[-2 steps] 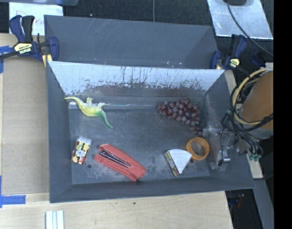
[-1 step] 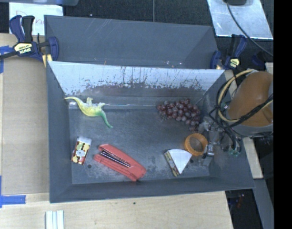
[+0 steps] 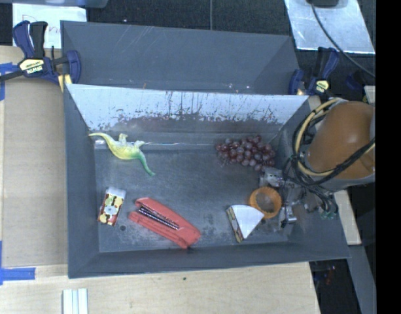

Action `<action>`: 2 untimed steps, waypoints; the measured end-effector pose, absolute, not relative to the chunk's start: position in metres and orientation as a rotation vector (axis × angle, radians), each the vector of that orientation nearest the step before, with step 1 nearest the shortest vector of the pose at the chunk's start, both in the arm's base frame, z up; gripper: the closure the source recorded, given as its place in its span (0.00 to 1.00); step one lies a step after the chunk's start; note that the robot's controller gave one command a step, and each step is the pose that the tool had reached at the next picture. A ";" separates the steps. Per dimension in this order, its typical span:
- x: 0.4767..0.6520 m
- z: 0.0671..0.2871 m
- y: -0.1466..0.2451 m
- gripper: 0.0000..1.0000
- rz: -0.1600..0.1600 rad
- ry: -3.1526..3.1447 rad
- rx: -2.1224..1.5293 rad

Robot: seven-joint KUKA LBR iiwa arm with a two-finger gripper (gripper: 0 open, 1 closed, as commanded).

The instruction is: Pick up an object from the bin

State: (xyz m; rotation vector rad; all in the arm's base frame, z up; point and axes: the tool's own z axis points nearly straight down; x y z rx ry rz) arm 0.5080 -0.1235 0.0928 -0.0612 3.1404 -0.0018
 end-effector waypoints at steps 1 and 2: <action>0.484 0.100 -0.081 0.00 0.000 3.106 -0.449; 0.532 0.069 -0.154 0.00 -0.002 3.087 -0.530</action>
Offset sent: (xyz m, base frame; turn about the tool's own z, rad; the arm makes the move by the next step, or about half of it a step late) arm 0.0230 -0.0287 -0.0228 -0.3102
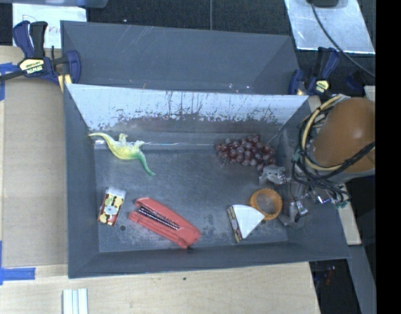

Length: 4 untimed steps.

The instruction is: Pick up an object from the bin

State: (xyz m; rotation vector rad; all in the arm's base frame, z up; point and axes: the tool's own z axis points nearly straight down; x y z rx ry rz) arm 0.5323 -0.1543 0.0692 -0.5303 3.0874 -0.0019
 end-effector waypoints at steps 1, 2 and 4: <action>0.485 0.071 -0.058 1.00 -0.002 2.928 -1.110; 0.485 0.071 -0.058 1.00 -0.002 2.927 -1.110; 0.485 0.100 -0.059 1.00 -0.002 2.928 -1.107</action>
Offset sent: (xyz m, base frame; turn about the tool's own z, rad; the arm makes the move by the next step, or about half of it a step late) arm 0.0000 0.0000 0.0000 0.0000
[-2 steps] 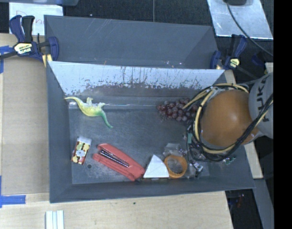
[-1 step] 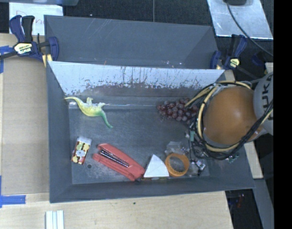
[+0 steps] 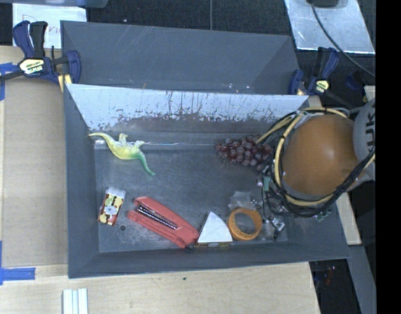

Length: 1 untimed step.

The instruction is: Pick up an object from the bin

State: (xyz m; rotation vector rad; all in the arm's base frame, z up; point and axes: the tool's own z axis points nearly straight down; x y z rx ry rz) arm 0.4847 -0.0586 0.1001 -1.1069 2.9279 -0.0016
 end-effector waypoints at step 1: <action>0.484 0.127 -0.058 1.00 0.000 2.930 -1.104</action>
Offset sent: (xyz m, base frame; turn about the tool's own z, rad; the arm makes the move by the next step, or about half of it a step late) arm -0.0010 0.0002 0.0540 0.0016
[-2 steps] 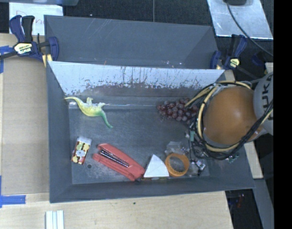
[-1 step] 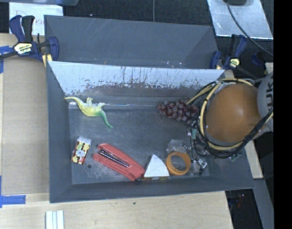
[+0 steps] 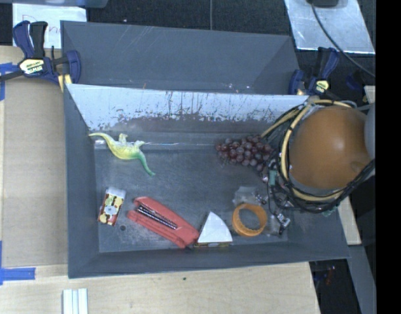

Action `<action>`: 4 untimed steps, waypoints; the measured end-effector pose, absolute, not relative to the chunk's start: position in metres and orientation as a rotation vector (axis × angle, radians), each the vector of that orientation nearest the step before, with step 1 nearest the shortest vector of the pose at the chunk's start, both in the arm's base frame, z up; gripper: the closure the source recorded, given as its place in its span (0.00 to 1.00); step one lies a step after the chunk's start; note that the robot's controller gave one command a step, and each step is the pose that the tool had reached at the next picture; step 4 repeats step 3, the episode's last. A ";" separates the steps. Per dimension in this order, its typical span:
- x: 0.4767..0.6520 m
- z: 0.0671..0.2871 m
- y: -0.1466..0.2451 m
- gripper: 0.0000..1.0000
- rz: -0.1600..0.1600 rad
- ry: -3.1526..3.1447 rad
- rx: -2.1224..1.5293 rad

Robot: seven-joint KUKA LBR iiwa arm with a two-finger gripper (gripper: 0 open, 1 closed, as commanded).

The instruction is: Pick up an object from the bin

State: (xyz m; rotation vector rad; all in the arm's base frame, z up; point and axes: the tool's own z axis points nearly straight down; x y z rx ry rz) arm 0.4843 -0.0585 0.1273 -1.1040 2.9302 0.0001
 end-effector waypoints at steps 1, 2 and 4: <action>0.485 0.147 -0.059 1.00 -0.002 2.928 -1.099; 0.486 0.162 -0.059 1.00 -0.003 2.928 -1.094; 0.486 0.182 -0.059 1.00 -0.003 2.928 -1.091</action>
Offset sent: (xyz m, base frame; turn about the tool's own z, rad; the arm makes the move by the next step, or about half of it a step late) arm 0.0012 -0.0003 0.0390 0.0018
